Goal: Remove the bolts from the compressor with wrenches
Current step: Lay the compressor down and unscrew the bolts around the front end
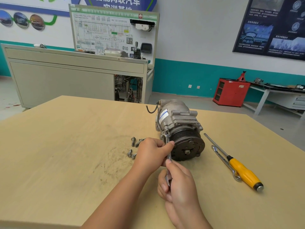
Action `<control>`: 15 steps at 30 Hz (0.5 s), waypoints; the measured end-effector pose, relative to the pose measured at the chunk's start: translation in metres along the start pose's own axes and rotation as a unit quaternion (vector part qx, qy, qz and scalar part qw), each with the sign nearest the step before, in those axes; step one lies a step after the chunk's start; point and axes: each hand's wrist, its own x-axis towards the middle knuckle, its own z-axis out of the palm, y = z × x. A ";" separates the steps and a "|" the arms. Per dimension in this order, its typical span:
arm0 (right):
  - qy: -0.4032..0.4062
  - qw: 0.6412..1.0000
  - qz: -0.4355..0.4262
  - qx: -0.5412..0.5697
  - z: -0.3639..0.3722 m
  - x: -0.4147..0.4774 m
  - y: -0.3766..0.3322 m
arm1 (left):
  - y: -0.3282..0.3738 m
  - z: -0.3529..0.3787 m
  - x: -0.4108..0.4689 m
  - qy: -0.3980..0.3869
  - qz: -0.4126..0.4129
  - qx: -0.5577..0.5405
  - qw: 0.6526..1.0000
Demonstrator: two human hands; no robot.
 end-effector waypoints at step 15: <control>0.002 1.000 0.007 -0.002 0.000 -0.001 0.001 | -0.003 0.001 0.001 0.010 0.000 -0.001 1.000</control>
